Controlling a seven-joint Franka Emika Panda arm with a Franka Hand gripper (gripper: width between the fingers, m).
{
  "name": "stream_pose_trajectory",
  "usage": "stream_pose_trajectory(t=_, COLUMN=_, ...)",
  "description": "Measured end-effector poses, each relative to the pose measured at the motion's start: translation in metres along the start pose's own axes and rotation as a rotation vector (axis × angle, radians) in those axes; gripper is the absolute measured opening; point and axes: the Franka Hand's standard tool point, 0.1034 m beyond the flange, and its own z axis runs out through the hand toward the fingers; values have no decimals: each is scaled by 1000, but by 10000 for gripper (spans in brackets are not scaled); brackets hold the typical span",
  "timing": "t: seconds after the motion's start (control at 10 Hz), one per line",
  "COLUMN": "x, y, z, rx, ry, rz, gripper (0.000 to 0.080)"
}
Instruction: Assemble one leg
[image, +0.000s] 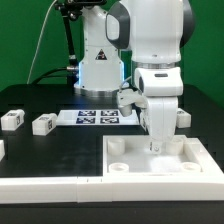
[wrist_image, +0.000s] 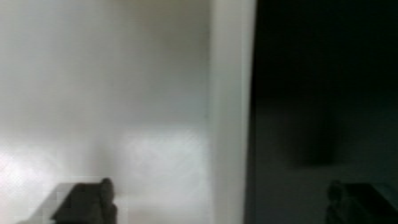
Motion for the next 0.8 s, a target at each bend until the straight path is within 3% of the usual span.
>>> stream_pose_trajectory(t=0.4, x=1, y=-1, z=-1, rx=0, ry=-2, rz=15, gripper=649)
stream_pose_trajectory(t=0.6, x=7, y=-8, z=-18, rx=-13, ry=-10, rz=58, gripper=649)
stream_pose_trajectory(t=0.8, x=19, y=-22, z=-45, rx=-25, ry=-29, rz=114, gripper=649)
